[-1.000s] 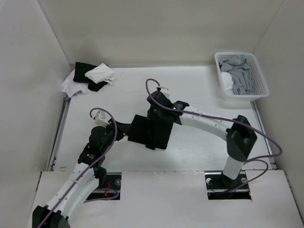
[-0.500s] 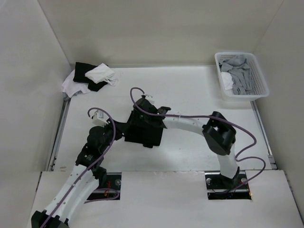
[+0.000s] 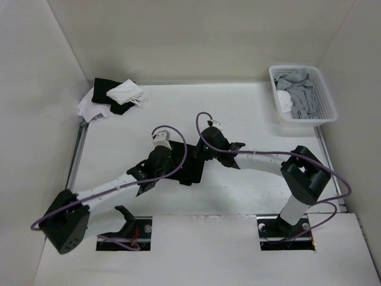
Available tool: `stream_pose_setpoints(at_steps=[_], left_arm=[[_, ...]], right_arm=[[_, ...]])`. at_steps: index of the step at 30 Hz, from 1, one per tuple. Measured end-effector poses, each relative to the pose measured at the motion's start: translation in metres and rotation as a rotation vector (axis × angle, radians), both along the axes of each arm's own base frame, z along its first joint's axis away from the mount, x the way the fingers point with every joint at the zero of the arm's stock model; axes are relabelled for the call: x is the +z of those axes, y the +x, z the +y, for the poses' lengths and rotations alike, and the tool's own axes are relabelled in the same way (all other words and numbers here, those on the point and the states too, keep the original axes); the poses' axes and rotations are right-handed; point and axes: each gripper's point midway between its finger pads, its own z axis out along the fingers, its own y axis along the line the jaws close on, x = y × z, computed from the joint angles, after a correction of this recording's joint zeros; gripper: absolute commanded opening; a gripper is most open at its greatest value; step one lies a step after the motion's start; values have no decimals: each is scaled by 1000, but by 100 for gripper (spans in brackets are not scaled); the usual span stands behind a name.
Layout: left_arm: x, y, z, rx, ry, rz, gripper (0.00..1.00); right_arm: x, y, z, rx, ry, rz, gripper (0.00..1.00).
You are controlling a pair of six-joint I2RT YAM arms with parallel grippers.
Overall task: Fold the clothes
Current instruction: Fold the tank top
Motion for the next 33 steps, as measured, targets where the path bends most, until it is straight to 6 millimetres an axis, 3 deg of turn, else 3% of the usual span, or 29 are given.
stream_pose_setpoints(at_steps=[3,7,15,20,24,33], left_arm=[[-15,16,-10,-3,116,1,5],[-34,35,-14,5,244,15,5],[-70,40,9,41,441,74,5],[-68,40,30,107,471,61,5],[-51,16,68,205,463,31,6],[-10,-5,151,544,249,-38,10]], right_arm=[[-25,-6,-8,11,-28,39,0],[-39,-3,-4,24,-19,52,0],[-57,5,-16,5,4,56,0],[-58,5,-17,9,27,49,0],[-58,6,-17,11,35,48,0],[-62,8,-18,8,36,51,0]])
